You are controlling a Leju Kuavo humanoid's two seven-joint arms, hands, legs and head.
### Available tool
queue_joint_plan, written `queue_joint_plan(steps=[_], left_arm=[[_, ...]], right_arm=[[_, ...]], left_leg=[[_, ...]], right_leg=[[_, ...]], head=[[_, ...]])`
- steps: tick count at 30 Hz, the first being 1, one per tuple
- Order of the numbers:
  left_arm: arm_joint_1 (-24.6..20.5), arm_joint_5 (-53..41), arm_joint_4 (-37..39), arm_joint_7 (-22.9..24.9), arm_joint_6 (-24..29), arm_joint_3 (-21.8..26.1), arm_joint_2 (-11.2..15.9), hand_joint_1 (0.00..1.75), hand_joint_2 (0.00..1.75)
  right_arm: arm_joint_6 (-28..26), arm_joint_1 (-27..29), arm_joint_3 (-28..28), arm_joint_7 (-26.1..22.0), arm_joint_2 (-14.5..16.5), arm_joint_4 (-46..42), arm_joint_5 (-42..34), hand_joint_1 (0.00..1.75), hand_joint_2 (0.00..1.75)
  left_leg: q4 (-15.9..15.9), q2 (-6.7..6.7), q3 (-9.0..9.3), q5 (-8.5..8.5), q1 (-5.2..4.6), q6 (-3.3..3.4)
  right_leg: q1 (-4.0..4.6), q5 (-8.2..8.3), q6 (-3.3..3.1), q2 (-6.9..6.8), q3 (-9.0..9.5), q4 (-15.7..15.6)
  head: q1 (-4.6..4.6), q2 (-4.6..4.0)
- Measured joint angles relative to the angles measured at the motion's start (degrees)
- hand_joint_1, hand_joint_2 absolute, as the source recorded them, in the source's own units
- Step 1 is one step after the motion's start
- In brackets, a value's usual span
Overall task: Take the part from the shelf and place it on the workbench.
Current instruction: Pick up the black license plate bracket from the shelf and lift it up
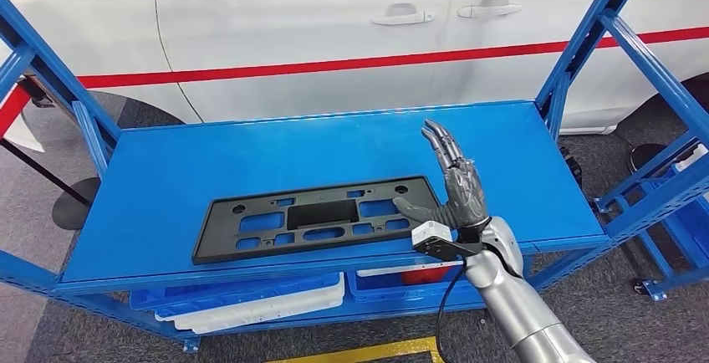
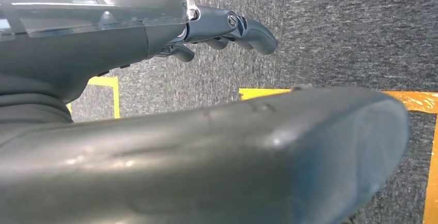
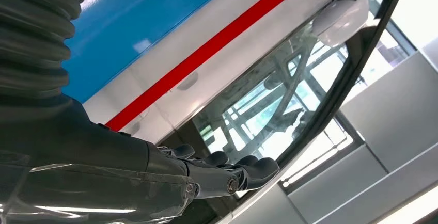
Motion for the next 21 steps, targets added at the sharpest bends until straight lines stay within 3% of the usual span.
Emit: queue_joint_plan(steps=[2,3,6,8,9,11,12,13,14,15,16,18,21], left_arm=[[-0.01,0.03,0.0,-0.04,0.02,0.05,0.04,0.0,0.0],[-0.03,0.03,0.0,-0.07,0.03,0.06,0.04,0.0,0.0],[-0.07,0.01,0.0,-0.13,0.06,0.1,0.04,0.0,0.0],[-0.07,-0.04,0.0,-0.15,0.08,0.12,0.04,0.0,0.0],[-0.06,-0.07,0.0,-0.16,0.11,0.13,0.03,0.0,0.0],[-0.03,-0.11,0.0,-0.15,0.16,0.14,0.05,0.0,0.0],[-0.02,-0.14,0.0,-0.14,0.17,0.15,0.06,0.0,0.0],[-0.01,-0.16,0.0,-0.11,0.18,0.16,0.07,0.0,0.0],[0.0,-0.2,0.0,-0.08,0.18,0.16,0.07,0.0,0.0],[-0.01,-0.26,0.0,-0.06,0.17,0.16,0.07,0.0,0.0],[-0.02,-0.35,0.0,-0.04,0.17,0.16,0.05,0.0,0.0],[-0.06,-0.5,0.0,-0.02,0.17,0.16,0.01,0.0,0.0],[-0.06,-0.54,0.0,0.03,0.21,0.18,0.01,0.0,0.0]], right_arm=[[0.1,0.13,-1.19,-0.14,-0.34,-0.36,-0.2,0.0,0.0],[0.12,0.19,-1.8,-0.28,-0.5,-0.51,-0.15,0.0,0.0],[0.37,0.78,-3.79,-1.04,-0.78,-1.1,0.71,0.0,0.0],[0.73,1.57,-5.07,-1.44,-0.86,-1.9,1.69,0.0,0.0],[0.92,2.1,-5.73,-1.55,-0.96,-2.42,2.26,0.0,0.0],[1.24,3.48,-6.84,-1.62,-1.21,-3.36,3.51,0.0,0.0],[1.31,4.31,-7.2,-1.66,-1.36,-3.75,4.18,0.0,0.0],[1.34,5.14,-7.44,-1.68,-1.51,-4.08,4.84,0.0,0.0],[1.35,5.9,-7.66,-1.7,-1.73,-4.4,5.45,0.0,0.0],[1.34,6.55,-7.93,-1.71,-2.04,-4.73,5.93,0.0,0.0],[1.32,7.06,-8.24,-1.72,-2.39,-5.05,6.22,0.0,0.0],[1.27,7.87,-8.91,-1.72,-3.3,-5.75,6.27,0.0,0.0],[1.05,9.67,-9.83,-1.72,-4.94,-6.96,5.4,0.0,0.0]], left_leg=[[-8.01,0.02,3.8,3.38,-0.03,0.34],[-10.48,-0.01,4.96,4.1,-0.1,0.62],[-11.82,-0.14,5.49,4.24,-0.27,1.69],[-12.25,-0.12,5.69,4.52,-0.18,2.46],[-12.46,-0.1,5.77,4.64,-0.1,2.79],[-12.52,-0.1,5.71,4.67,-0.15,3.15],[-12.5,-0.11,5.69,4.65,-0.2,3.2],[-12.48,-0.12,5.69,4.62,-0.24,3.22],[-12.45,-0.14,5.72,4.58,-0.27,3.22],[-12.43,-0.16,5.81,4.53,-0.29,3.18],[-12.41,-0.18,5.91,4.45,-0.32,3.1],[-12.28,-0.2,6.01,4.24,-0.55,2.77],[-12.33,-0.19,6.11,4.06,-0.73,1.96]], right_leg=[[0.07,-0.3,0.45,0.09,0.08,0.32],[0.17,-0.38,0.73,0.12,0.04,0.44],[0.29,-0.35,1.72,0.17,-0.06,0.46],[0.08,-1.37,2.34,0.15,-0.48,1.71],[-0.02,-2.78,2.6,0.15,-1.46,3.93],[-0.12,-6.48,2.97,0.12,-4.98,11.29],[-0.14,-7.72,3.09,0.12,-6.74,14.76],[-0.14,-7.96,3.14,0.12,-7.79,16.65],[-0.14,-7.08,3.1,0.11,-7.77,16.35],[-0.12,-5.25,2.95,0.11,-6.57,13.7],[-0.08,-3.07,2.67,0.1,-4.55,9.55],[0.22,-0.44,2.07,0.05,-1.09,2.39],[0.44,-0.18,1.42,0.02,-0.18,0.22]], head=[[0.01,0.0],[0.01,0.0],[0.01,0.0],[0.01,0.0],[0.01,0.0],[0.01,0.0],[0.01,0.0],[0.01,0.0],[0.01,0.0],[0.01,0.0],[0.01,0.0],[0.01,0.0],[0.01,0.0]])
